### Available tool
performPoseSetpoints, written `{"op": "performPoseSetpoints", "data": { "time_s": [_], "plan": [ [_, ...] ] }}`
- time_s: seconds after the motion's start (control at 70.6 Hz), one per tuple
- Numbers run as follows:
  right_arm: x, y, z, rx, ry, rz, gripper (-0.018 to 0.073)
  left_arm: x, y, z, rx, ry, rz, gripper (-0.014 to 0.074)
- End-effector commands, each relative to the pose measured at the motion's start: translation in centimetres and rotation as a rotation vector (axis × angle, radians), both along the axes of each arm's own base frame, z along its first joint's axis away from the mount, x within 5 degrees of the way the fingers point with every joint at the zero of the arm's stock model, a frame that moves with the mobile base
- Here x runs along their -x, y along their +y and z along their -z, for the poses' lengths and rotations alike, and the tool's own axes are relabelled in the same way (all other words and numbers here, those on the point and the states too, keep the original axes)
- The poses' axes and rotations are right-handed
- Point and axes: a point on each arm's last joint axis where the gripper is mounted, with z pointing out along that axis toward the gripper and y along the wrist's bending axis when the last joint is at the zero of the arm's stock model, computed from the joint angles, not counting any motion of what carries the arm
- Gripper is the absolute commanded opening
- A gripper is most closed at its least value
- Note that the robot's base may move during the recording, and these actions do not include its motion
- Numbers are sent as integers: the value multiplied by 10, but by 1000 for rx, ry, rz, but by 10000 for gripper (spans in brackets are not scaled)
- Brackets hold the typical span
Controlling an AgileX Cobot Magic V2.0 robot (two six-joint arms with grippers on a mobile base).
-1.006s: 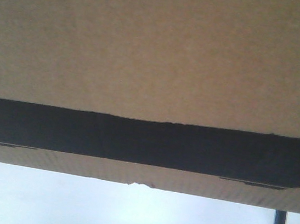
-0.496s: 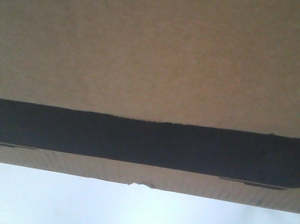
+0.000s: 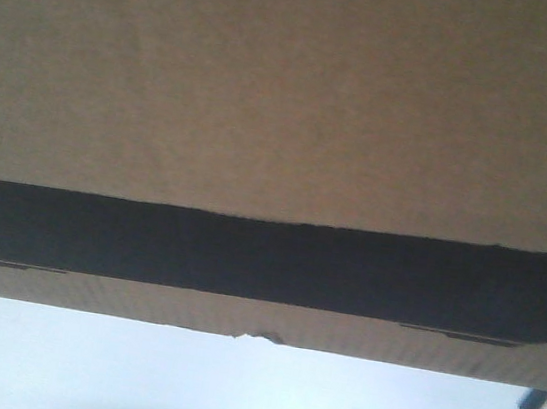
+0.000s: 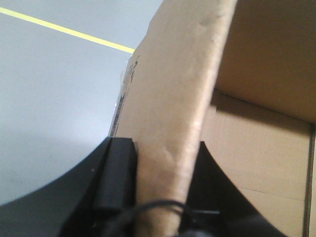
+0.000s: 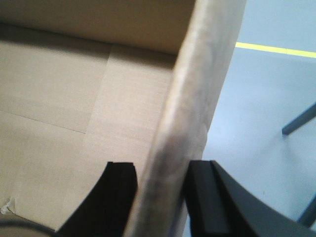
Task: Grab box from left shelf to table start
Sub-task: 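Carry the box with both grippers while driving toward the white table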
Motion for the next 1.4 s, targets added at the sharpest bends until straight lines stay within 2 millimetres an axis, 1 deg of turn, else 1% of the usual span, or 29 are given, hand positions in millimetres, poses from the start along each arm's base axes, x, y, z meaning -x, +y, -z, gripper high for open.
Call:
{"op": "performPoseSetpoints", "data": {
  "time_s": [0.0, 1.388],
  "plan": [
    [-6, 3, -24, -65, -200, -14, 57, 13, -12, -23, 149, -93, 123, -104],
    [-6, 3, -24, -65, -200, -14, 57, 13, -12, -23, 149, -93, 123, -104]
  ]
}}
